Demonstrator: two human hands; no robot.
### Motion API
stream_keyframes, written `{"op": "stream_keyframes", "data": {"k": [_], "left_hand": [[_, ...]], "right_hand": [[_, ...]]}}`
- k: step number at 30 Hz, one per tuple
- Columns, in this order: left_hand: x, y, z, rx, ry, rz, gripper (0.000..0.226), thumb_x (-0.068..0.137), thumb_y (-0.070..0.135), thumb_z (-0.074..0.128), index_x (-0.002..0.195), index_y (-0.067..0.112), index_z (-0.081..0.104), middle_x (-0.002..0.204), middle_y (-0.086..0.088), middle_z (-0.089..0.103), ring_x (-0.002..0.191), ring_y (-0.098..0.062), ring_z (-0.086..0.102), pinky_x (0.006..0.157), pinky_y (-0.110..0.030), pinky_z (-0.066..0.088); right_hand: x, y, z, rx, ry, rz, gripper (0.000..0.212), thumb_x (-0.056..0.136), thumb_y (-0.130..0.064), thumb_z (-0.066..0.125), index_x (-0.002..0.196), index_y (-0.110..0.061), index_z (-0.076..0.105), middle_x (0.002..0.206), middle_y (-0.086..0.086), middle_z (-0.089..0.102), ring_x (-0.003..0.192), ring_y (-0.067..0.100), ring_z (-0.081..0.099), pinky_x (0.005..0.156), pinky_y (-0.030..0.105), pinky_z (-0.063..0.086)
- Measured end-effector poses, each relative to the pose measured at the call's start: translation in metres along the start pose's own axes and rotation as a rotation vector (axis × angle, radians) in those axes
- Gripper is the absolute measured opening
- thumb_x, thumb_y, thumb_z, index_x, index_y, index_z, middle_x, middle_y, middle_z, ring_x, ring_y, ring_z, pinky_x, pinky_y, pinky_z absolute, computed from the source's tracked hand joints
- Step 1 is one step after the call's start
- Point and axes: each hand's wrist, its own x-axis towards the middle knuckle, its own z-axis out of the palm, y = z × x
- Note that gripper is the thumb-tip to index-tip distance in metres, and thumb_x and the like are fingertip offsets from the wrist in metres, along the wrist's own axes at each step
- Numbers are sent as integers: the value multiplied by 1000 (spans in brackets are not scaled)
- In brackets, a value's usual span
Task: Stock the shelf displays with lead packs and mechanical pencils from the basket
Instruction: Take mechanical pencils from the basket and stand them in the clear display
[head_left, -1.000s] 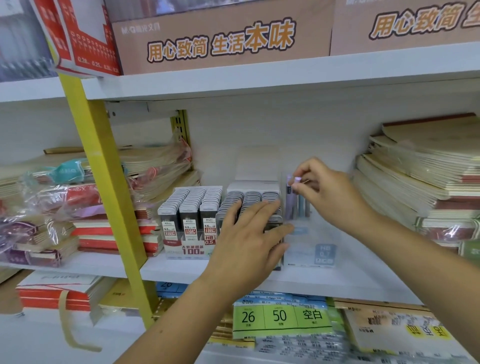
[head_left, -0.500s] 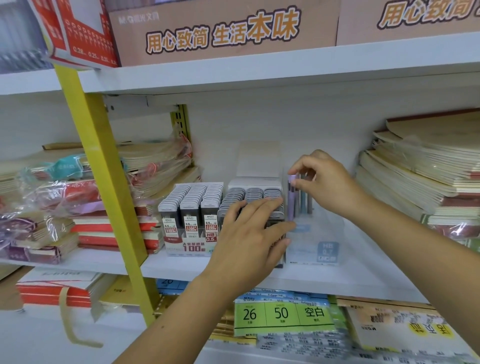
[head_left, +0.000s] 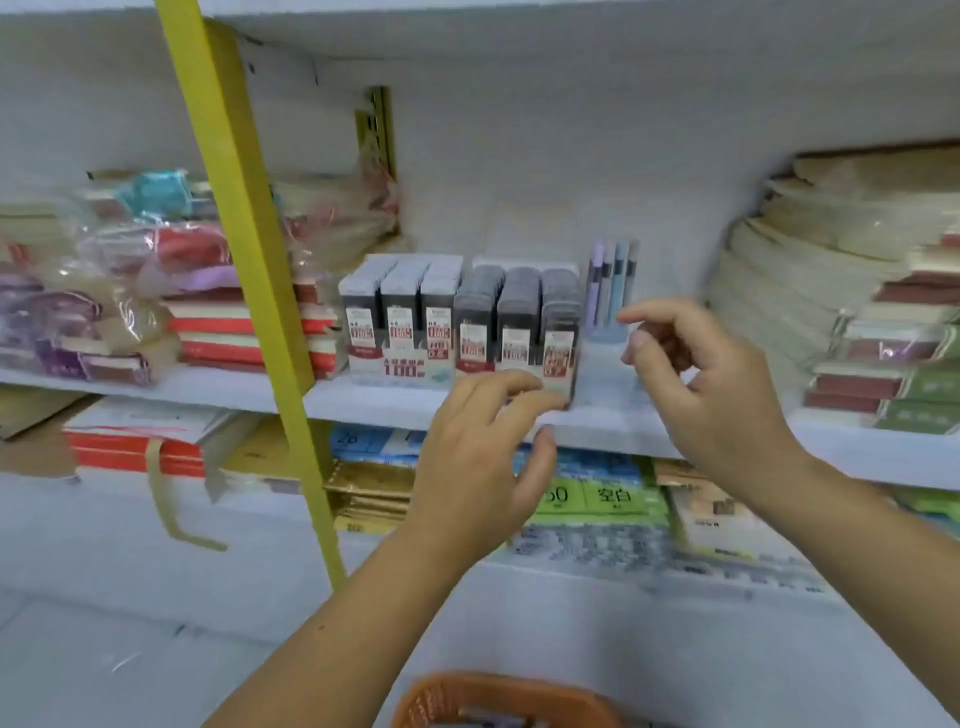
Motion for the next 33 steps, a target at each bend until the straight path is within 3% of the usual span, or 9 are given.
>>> {"op": "stream_keyframes", "data": {"k": [4, 7, 11, 14, 18, 22, 28, 31, 33], "left_hand": [[-142, -12, 30, -103, -280, -408, 27, 95, 24, 54, 118, 17, 67, 117, -2, 60, 109, -18, 55, 94, -24, 42], [-250, -27, 44, -140, -514, -782, 28, 96, 18, 60, 124, 16, 64, 125, -5, 54, 111, -23, 58, 94, -39, 50], [-355, -53, 45, 3, -677, -1082, 31, 94, 19, 65, 124, 12, 64, 125, -14, 58, 114, -34, 57, 97, -41, 46], [-403, -68, 42, 65, -778, -1267, 45, 96, 31, 62, 137, 15, 54, 138, -12, 51, 124, -30, 52, 103, -39, 42], [-431, -78, 53, 19, -832, -1361, 55, 98, 32, 59, 147, 15, 41, 145, -8, 47, 128, -26, 52, 106, -42, 45], [-441, -80, 68, 2, -838, -1388, 48, 96, 25, 61, 141, 17, 47, 136, -8, 51, 116, -27, 61, 96, -46, 52], [-451, -78, 73, -18, -785, -1443, 46, 96, 26, 59, 140, 27, 46, 129, -2, 58, 107, -23, 64, 90, -44, 54], [-451, -75, 73, -29, -776, -1446, 46, 96, 25, 58, 140, 29, 45, 128, 1, 60, 106, -21, 64, 88, -44, 55], [-450, -74, 74, -25, -780, -1451, 47, 96, 24, 57, 141, 29, 44, 129, 1, 60, 108, -22, 64, 89, -46, 56]], "right_hand": [[-131, 31, 65, -11, -462, 253, 12, 96, -38, 47, 102, -47, 54, 88, -23, 59, 71, 1, 57, 59, 14, 41], [-252, 72, 119, -29, -845, 619, 18, 98, -29, 52, 99, -47, 53, 106, -12, 65, 84, 7, 61, 74, 28, 50], [-380, 102, 171, -138, -1065, 916, 36, 97, -27, 55, 131, -18, 54, 125, 5, 62, 94, 15, 62, 82, 31, 48], [-430, 109, 195, -149, -1131, 1036, 51, 95, -30, 60, 141, -18, 42, 144, 10, 45, 123, 26, 51, 98, 36, 45], [-451, 126, 220, -282, -1127, 1050, 70, 92, -41, 63, 150, -29, 25, 158, 8, 22, 144, 33, 21, 111, 42, 28], [-470, 142, 231, -310, -1231, 1064, 80, 90, -42, 64, 153, -32, 15, 161, 8, 14, 146, 34, 11, 115, 45, 21], [-492, 154, 235, -290, -1262, 991, 62, 85, -39, 71, 135, -21, 40, 138, 9, 34, 125, 29, 36, 103, 39, 38], [-491, 161, 237, -258, -1312, 954, 52, 86, -38, 69, 126, -16, 44, 133, 9, 36, 104, 21, 45, 86, 32, 42], [-490, 162, 239, -254, -1350, 898, 52, 89, -36, 66, 131, -13, 44, 134, 11, 41, 105, 24, 51, 87, 32, 44]]}}
